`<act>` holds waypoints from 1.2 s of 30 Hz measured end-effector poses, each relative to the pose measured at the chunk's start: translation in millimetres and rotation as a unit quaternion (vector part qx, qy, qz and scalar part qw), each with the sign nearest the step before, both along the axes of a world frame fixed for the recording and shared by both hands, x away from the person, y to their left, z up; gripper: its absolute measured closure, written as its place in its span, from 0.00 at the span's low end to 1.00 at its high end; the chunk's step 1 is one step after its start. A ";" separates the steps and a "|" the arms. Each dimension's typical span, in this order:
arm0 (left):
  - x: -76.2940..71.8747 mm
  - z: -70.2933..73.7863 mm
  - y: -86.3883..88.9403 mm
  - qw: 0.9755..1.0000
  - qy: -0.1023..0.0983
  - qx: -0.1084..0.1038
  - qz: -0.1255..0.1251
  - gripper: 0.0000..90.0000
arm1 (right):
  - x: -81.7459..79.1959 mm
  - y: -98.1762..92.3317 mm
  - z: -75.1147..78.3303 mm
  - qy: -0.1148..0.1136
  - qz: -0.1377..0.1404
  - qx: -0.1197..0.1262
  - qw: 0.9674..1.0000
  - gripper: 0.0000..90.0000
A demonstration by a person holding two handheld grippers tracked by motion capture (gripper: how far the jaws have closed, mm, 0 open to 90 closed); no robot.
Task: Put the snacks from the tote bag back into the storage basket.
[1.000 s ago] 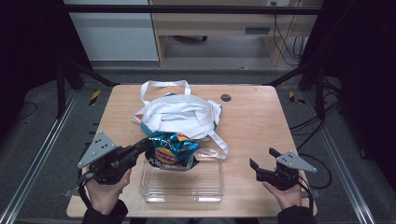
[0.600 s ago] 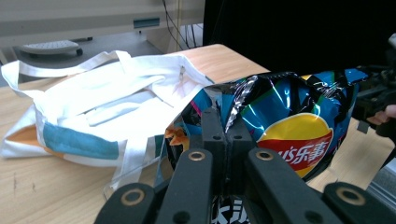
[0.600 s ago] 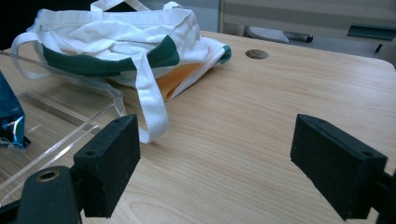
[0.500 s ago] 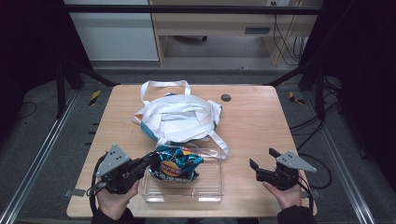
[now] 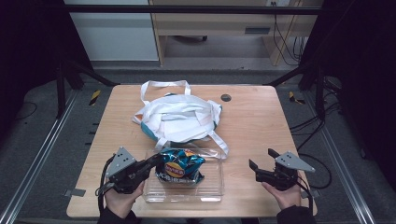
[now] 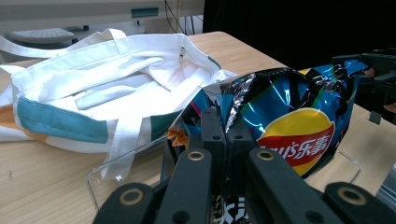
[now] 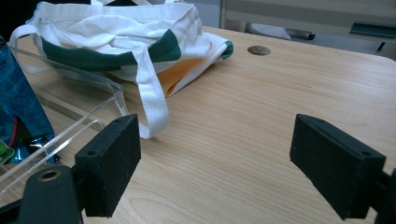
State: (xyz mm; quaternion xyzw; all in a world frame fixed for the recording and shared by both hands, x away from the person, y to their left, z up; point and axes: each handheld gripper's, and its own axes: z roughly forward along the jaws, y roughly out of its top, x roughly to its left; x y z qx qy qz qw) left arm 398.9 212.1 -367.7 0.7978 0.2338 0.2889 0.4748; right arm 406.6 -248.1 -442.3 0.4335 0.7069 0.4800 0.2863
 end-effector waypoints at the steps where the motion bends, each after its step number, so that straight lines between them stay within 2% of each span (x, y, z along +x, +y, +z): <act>1: 0.1 -0.4 0.1 1.000 -0.001 -0.001 0.003 0.99 | 0.0 0.0 0.0 0.000 0.000 0.000 1.000 0.18; 6: -1.4 0.2 -0.1 1.000 -0.023 -0.002 0.012 0.93 | 0.3 0.1 -0.5 0.001 0.001 -0.002 1.000 0.18; 9: -1.8 1.2 0.4 1.000 -0.024 -0.007 0.015 0.90 | 0.4 0.3 -0.6 0.000 0.001 -0.002 1.000 0.18; 14: -1.1 1.6 0.7 0.999 -0.024 -0.017 0.024 0.93 | 0.5 0.5 -0.8 0.002 0.001 -0.002 1.000 0.18; 15: -0.9 1.8 0.0 0.999 -0.024 -0.016 0.026 0.96 | 0.5 0.4 -0.9 0.002 0.002 -0.001 1.000 0.18; 20: -0.3 3.3 -6.6 0.998 -0.038 -0.009 0.039 0.98 | 0.9 -0.6 -1.2 0.002 0.002 -0.001 1.000 0.18; 33: 7.6 4.4 -8.9 0.998 -0.042 -0.012 0.045 0.99 | 2.0 0.9 -2.2 0.004 0.002 -0.010 1.000 0.18; 36: 12.3 5.2 -8.2 0.998 -0.035 -0.016 0.042 0.99 | 2.4 1.1 -2.5 0.004 0.001 -0.010 1.000 0.18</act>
